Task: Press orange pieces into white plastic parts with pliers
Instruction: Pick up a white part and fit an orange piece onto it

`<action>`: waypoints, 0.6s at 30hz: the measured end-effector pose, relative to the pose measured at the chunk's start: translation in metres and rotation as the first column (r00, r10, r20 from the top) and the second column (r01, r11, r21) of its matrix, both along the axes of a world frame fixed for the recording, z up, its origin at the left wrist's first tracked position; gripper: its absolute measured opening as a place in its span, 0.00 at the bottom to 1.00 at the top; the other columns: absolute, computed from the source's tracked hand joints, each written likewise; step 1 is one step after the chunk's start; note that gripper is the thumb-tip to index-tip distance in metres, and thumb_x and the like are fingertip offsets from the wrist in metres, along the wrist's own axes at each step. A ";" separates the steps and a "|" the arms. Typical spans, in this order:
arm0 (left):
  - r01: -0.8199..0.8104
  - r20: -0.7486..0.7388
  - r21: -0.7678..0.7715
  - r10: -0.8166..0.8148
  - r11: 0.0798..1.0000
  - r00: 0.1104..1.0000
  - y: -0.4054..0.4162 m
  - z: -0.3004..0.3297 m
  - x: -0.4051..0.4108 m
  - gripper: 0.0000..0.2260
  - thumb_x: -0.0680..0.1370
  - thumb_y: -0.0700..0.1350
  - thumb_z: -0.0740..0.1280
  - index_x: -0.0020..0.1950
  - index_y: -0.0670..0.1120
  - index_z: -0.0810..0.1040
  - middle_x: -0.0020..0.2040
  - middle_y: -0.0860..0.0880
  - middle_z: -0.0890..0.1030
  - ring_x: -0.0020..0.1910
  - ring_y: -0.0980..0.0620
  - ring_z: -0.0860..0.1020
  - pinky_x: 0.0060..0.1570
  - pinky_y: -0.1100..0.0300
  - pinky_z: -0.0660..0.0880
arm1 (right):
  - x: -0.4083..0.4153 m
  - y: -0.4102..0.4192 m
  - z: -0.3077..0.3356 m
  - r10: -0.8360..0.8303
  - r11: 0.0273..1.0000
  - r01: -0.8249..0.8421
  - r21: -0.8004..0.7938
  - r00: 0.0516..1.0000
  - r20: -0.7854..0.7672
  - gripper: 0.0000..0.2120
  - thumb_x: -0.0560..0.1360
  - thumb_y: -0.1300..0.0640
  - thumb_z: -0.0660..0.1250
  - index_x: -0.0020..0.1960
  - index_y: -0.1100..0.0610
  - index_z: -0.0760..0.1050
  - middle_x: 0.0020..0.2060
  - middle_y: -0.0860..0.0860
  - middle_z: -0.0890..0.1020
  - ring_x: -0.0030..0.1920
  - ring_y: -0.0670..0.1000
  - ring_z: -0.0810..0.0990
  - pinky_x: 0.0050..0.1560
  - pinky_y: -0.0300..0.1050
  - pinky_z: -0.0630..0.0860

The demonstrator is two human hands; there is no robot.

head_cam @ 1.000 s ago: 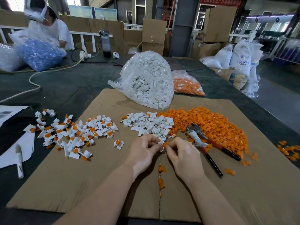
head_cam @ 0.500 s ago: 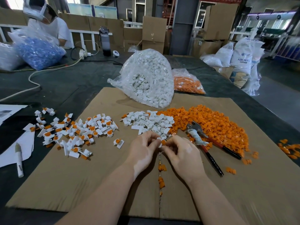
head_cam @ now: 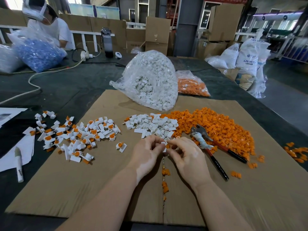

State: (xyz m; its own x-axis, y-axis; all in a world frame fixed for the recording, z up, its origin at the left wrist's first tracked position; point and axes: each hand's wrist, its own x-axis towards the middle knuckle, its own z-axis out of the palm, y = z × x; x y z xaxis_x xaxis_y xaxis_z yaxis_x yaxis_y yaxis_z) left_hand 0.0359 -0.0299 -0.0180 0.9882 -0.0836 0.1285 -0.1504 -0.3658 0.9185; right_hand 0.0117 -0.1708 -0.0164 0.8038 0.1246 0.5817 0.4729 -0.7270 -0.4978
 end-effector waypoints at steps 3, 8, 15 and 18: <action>-0.010 0.013 0.055 0.009 0.998 1.000 0.000 -0.002 0.001 0.03 0.77 0.44 0.66 0.49 0.46 0.78 0.38 0.52 0.78 0.39 0.56 0.74 0.35 0.71 0.66 | 0.001 0.001 -0.002 -0.051 0.998 0.051 -0.032 0.999 0.007 0.05 0.70 0.60 0.73 0.45 0.59 0.80 0.37 0.50 0.79 0.40 0.50 0.77 0.40 0.45 0.76; -0.113 0.041 0.056 0.110 0.992 0.993 -0.001 -0.003 0.001 0.03 0.77 0.42 0.66 0.45 0.49 0.76 0.35 0.55 0.77 0.37 0.58 0.74 0.34 0.73 0.67 | 0.003 0.000 -0.005 -0.123 0.991 0.125 -0.049 0.992 0.033 0.05 0.71 0.63 0.71 0.38 0.60 0.77 0.33 0.50 0.78 0.37 0.51 0.76 0.35 0.45 0.73; 0.043 0.075 0.145 -0.054 0.989 0.996 -0.001 -0.002 -0.003 0.09 0.78 0.44 0.65 0.56 0.53 0.80 0.45 0.56 0.80 0.47 0.58 0.77 0.45 0.69 0.69 | 0.007 -0.004 -0.001 -0.027 0.932 0.108 0.347 0.973 -0.230 0.08 0.75 0.61 0.66 0.41 0.50 0.75 0.36 0.44 0.79 0.39 0.41 0.76 0.37 0.30 0.71; 0.073 0.097 0.153 -0.089 0.985 0.991 -0.001 -0.002 -0.003 0.12 0.78 0.45 0.65 0.61 0.54 0.78 0.47 0.57 0.80 0.50 0.59 0.77 0.49 0.68 0.69 | 0.009 -0.006 0.001 0.010 0.922 0.099 0.374 0.960 -0.278 0.07 0.76 0.61 0.64 0.42 0.52 0.75 0.35 0.44 0.78 0.37 0.36 0.74 0.37 0.26 0.68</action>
